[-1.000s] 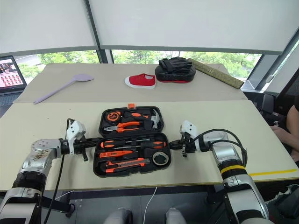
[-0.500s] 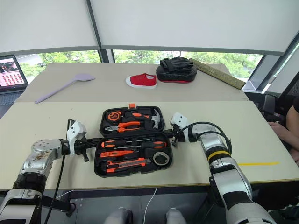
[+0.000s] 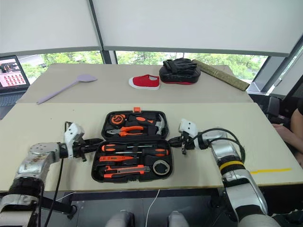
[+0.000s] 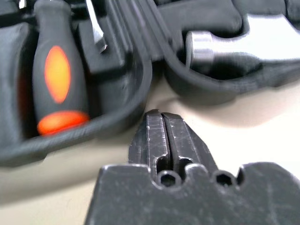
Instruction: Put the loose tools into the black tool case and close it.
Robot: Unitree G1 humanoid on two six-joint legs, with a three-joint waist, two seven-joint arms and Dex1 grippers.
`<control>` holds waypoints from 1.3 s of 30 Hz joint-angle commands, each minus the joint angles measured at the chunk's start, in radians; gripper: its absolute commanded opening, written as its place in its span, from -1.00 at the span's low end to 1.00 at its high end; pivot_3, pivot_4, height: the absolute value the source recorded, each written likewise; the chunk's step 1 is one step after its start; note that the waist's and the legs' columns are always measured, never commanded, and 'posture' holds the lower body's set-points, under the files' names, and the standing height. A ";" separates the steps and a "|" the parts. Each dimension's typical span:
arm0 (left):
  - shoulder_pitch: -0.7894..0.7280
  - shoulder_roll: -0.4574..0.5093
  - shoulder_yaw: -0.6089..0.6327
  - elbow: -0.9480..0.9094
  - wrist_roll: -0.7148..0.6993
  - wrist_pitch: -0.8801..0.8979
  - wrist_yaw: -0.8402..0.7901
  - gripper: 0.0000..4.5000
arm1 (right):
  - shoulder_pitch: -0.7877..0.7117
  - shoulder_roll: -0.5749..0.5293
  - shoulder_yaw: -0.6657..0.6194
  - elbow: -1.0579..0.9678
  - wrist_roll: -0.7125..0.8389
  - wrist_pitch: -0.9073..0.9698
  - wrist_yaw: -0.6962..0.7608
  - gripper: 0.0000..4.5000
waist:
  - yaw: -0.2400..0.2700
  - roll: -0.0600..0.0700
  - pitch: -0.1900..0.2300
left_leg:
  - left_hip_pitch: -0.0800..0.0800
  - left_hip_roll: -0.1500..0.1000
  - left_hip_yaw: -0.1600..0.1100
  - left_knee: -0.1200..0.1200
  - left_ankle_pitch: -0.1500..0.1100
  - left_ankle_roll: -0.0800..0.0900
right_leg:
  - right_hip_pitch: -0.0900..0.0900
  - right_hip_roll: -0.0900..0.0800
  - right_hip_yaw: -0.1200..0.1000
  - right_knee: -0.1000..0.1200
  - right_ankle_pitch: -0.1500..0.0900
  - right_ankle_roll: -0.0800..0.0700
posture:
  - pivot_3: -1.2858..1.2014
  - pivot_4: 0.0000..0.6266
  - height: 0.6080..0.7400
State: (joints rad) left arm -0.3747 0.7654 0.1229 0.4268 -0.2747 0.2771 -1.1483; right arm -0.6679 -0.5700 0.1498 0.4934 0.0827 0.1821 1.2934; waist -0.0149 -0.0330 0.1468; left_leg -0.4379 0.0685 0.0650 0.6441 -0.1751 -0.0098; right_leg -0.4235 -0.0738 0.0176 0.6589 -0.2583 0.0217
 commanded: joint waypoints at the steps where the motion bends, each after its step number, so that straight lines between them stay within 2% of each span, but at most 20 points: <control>1: -0.009 0.086 0.052 -0.083 -0.008 0.215 0.082 0.29 | -0.017 -0.080 -0.047 -0.234 -0.007 0.338 -0.113 -0.17 | -0.003 0.000 0.000 | 0.000 0.000 0.000 0.000 0.000 0.000 | 0.000 0.000 0.000 0.000 0.000 0.000 | 0.03 -0.52 1.00; 3: -0.041 0.133 0.021 -0.124 -0.004 0.377 0.098 0.65 | -0.043 -0.108 -0.020 -0.313 -0.017 0.500 -0.140 0.18 | -0.003 0.000 0.000 | 0.001 0.000 0.000 0.000 0.000 0.000 | -0.001 0.000 0.000 0.002 0.000 -0.001 | 0.03 -0.52 1.00; 5: -0.090 0.136 0.035 -0.171 -0.090 0.520 0.070 0.99 | -0.094 -0.097 -0.016 -0.352 0.030 0.660 -0.144 0.48 | -0.002 0.000 0.000 | 0.002 0.000 0.000 0.000 0.000 -0.001 | -0.001 0.001 0.000 0.004 -0.001 -0.001 | 0.03 -0.52 1.00; 6: -0.120 0.127 0.046 -0.183 -0.123 0.586 0.073 1.00 | -0.121 -0.089 -0.012 -0.356 0.044 0.730 -0.148 0.59 | -0.001 0.000 0.000 | 0.002 0.000 0.000 0.000 0.001 -0.001 | -0.001 0.001 0.000 0.004 -0.002 -0.001 | 0.03 -0.52 1.00; 8: -0.200 0.105 0.040 -0.175 -0.149 0.705 0.110 1.00 | -0.191 -0.060 0.018 -0.314 0.041 0.844 -0.185 0.92 | 0.001 0.000 0.000 | 0.002 0.000 0.000 0.000 0.002 -0.001 | -0.001 0.001 0.000 0.004 -0.002 -0.001 | 0.03 -0.52 1.00; 9: -0.235 0.093 0.030 -0.164 -0.149 0.746 0.133 1.00 | -0.227 -0.037 0.022 -0.279 0.041 0.889 -0.210 0.99 | 0.003 0.000 0.000 | 0.002 0.000 -0.001 0.000 0.002 -0.001 | -0.001 0.001 0.000 0.004 -0.002 -0.001 | 0.03 -0.52 1.00; 14: -0.357 0.004 0.015 -0.074 -0.116 0.818 0.260 1.00 | -0.356 0.064 0.040 -0.092 0.017 0.894 -0.322 0.99 | 0.003 0.000 0.000 | 0.001 -0.001 -0.001 0.000 0.003 0.000 | 0.000 0.001 0.000 0.004 -0.001 -0.001 | 0.03 -0.52 1.00; 22: -0.410 -0.073 -0.020 -0.020 -0.109 0.826 0.330 1.00 | -0.454 0.163 0.047 0.145 0.001 0.856 -0.421 0.99 | 0.000 -0.002 0.002 | -0.003 -0.001 -0.003 -0.001 0.002 0.000 | -0.003 0.001 0.000 0.003 -0.001 -0.001 | 0.03 -0.52 1.00; 25: -0.417 -0.087 -0.025 -0.006 -0.107 0.830 0.342 1.00 | -0.475 0.185 0.031 0.221 0.010 0.863 -0.442 0.66 | 0.000 -0.002 0.002 | -0.003 -0.001 -0.003 0.000 0.002 0.000 | -0.003 0.001 0.000 0.004 -0.001 -0.001 | 0.03 -0.52 1.00; 28: -0.416 -0.088 -0.031 -0.005 -0.107 0.832 0.345 1.00 | -0.484 0.191 0.042 0.249 0.012 0.878 -0.429 0.19 | -0.002 -0.002 0.002 | -0.003 -0.001 -0.003 0.000 0.003 0.000 | -0.003 0.001 0.000 0.004 -0.001 -0.001 | 0.03 -0.52 1.00; 30: -0.418 -0.088 -0.029 0.004 -0.105 0.831 0.353 0.76 | -0.487 0.195 0.050 0.260 0.012 0.890 -0.424 -0.14 | -0.002 -0.002 0.002 | -0.003 -0.001 -0.003 0.000 0.003 0.000 | -0.003 0.001 -0.001 0.004 -0.001 -0.001 | 0.03 -0.52 1.00; 32: -0.417 -0.093 -0.020 0.010 -0.118 0.839 0.349 0.54 | -0.498 0.212 0.016 0.297 0.026 0.908 -0.454 -0.38 | -0.001 -0.002 0.002 | -0.003 -0.002 -0.004 0.000 0.003 0.000 | -0.002 0.001 -0.001 0.004 -0.001 -0.001 | 0.03 -0.52 1.00; 35: -0.411 -0.116 0.000 0.021 -0.137 0.836 0.355 -0.04 | -0.522 0.236 -0.080 0.376 0.058 0.915 -0.529 -0.90 | -0.001 -0.003 0.002 | -0.002 -0.002 -0.004 0.000 0.003 0.000 | -0.001 0.001 -0.001 0.004 -0.001 -0.001 | 0.03 -0.52 1.00; 36: -0.405 -0.124 0.006 0.022 -0.140 0.825 0.357 -0.19 | -0.525 0.239 -0.099 0.390 0.064 0.915 -0.543 -1.00 | -0.001 -0.003 0.002 | -0.001 -0.002 -0.004 0.000 0.003 -0.001 | 0.000 0.001 -0.001 0.004 -0.001 -0.001 | 0.03 -0.52 1.00; 39: -0.374 -0.147 0.040 0.008 -0.158 0.793 0.358 -0.74 | -0.515 0.238 -0.143 0.369 0.092 0.902 -0.549 -1.00 | -0.001 -0.003 0.002 | -0.001 -0.002 -0.004 0.000 0.004 -0.001 | 0.000 0.001 -0.001 0.004 0.000 -0.001 | 0.03 -0.52 1.00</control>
State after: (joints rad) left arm -0.7569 0.6326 0.1386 0.4489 -0.4020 1.1077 -0.7867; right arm -1.1776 -0.3264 0.0366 0.8837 0.1611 1.1008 0.7656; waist -0.0160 -0.0355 0.1483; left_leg -0.4387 0.0667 0.0609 0.6442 -0.1713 -0.0111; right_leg -0.4233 -0.0733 0.0166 0.6631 -0.2581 0.0204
